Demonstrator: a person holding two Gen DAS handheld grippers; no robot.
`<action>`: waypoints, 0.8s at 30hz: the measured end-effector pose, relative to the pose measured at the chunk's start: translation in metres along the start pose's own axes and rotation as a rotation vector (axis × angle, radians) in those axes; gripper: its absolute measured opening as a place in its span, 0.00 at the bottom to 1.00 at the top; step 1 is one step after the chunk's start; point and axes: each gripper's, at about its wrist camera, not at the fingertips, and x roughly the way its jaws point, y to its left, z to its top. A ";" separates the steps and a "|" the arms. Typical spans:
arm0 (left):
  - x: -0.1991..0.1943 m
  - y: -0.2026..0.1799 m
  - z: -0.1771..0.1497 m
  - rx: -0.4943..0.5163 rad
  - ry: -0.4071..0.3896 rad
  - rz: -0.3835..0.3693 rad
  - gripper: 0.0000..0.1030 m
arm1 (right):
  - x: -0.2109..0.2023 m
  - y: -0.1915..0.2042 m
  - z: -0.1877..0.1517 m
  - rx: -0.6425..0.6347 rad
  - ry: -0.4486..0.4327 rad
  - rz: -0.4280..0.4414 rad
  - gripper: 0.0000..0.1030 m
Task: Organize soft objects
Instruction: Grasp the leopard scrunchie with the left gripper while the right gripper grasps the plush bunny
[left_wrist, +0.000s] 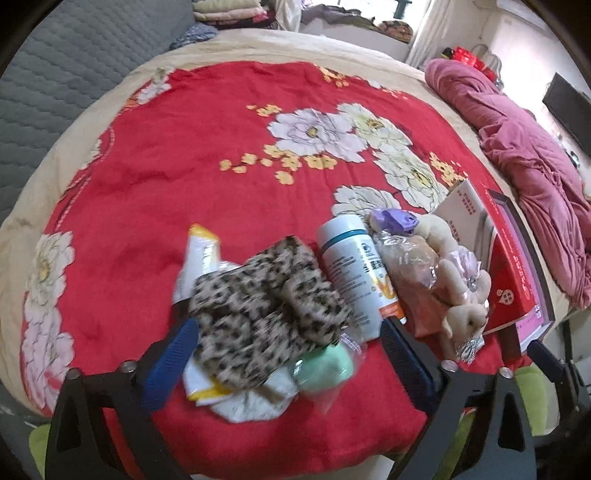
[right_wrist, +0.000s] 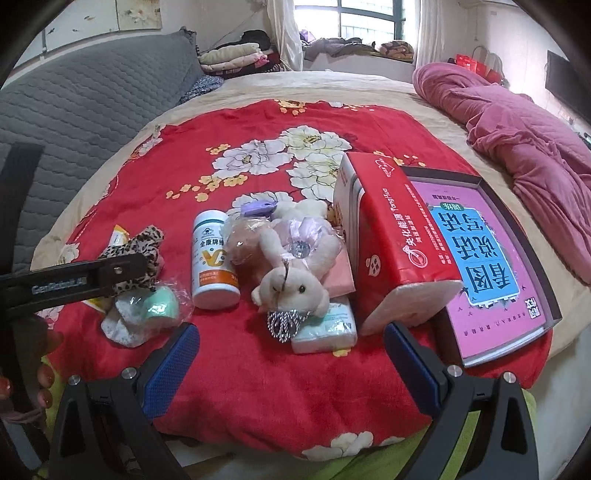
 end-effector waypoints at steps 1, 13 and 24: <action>0.003 -0.002 0.004 0.003 0.000 -0.007 0.93 | 0.002 -0.001 0.001 0.001 0.002 -0.005 0.98; 0.032 -0.001 0.016 0.010 0.058 -0.015 0.39 | 0.043 0.008 0.025 -0.039 0.033 -0.055 0.91; 0.049 0.013 0.025 -0.050 0.092 -0.071 0.12 | 0.068 0.001 0.023 -0.021 0.064 -0.047 0.51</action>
